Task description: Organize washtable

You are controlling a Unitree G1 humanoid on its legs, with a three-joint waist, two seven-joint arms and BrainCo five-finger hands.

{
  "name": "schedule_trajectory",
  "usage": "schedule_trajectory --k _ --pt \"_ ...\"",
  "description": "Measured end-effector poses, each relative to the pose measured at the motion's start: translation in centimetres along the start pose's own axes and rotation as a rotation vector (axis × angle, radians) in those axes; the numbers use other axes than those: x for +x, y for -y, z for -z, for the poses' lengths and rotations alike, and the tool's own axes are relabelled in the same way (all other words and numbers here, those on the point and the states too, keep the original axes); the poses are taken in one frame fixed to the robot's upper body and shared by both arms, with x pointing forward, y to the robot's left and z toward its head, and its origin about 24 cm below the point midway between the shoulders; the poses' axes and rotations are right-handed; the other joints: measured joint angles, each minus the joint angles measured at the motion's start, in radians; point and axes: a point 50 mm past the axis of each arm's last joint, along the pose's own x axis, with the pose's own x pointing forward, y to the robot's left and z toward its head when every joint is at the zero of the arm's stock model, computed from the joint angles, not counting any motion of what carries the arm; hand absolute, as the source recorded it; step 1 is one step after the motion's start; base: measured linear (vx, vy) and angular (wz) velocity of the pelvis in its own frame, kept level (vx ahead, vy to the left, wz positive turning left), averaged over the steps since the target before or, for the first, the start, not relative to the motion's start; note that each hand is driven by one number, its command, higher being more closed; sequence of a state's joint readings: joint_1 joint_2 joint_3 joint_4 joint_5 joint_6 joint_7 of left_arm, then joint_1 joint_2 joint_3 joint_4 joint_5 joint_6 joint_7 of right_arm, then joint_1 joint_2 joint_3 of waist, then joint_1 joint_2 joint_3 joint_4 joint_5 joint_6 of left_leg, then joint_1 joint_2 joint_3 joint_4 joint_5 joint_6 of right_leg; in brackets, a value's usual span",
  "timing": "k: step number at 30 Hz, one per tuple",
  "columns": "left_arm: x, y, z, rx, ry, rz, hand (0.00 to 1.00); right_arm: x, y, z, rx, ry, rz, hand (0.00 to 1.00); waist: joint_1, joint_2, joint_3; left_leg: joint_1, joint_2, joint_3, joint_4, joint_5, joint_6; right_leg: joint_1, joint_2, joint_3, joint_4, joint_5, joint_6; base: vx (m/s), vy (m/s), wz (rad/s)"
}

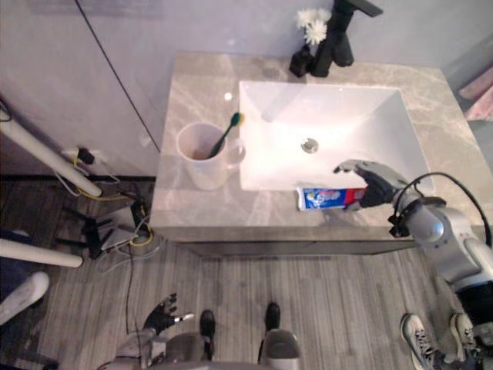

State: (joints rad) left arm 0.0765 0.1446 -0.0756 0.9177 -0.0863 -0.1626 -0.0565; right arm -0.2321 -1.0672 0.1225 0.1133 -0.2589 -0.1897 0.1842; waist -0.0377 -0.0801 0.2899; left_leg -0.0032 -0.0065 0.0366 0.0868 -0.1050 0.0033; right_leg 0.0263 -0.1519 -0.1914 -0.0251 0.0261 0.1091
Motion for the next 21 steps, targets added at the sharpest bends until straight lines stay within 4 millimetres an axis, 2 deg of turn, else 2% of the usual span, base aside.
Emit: schedule_trajectory --k 5,9,21 --pt "0.03 -0.05 -0.03 -0.008 0.000 -0.016 0.00 0.49 -0.06 -0.10 0.001 0.005 -0.008 1.00 0.004 0.000 0.003 -0.001 -0.008 0.000 -0.001 0.011 -0.003 -0.002 -0.008 0.000 0.001 0.000 0.000 -0.09 -0.006 -0.01" --pt "0.18 0.04 -0.29 -0.014 0.005 -0.012 0.00 0.69 -0.32 -0.35 0.012 0.016 -0.014 1.00 0.020 0.002 0.004 -0.003 -0.009 0.000 -0.013 0.028 -0.007 -0.013 -0.003 0.000 0.007 0.000 -0.001 -0.09 -0.022 -0.01" --pt "0.16 -0.05 -0.28 -0.017 0.005 -0.016 0.00 0.90 -0.81 -0.72 0.091 0.036 -0.008 1.00 0.021 -0.002 0.002 0.002 0.001 -0.002 -0.019 0.033 -0.009 -0.010 0.005 0.001 0.005 0.005 -0.008 -0.01 -0.004 0.00"
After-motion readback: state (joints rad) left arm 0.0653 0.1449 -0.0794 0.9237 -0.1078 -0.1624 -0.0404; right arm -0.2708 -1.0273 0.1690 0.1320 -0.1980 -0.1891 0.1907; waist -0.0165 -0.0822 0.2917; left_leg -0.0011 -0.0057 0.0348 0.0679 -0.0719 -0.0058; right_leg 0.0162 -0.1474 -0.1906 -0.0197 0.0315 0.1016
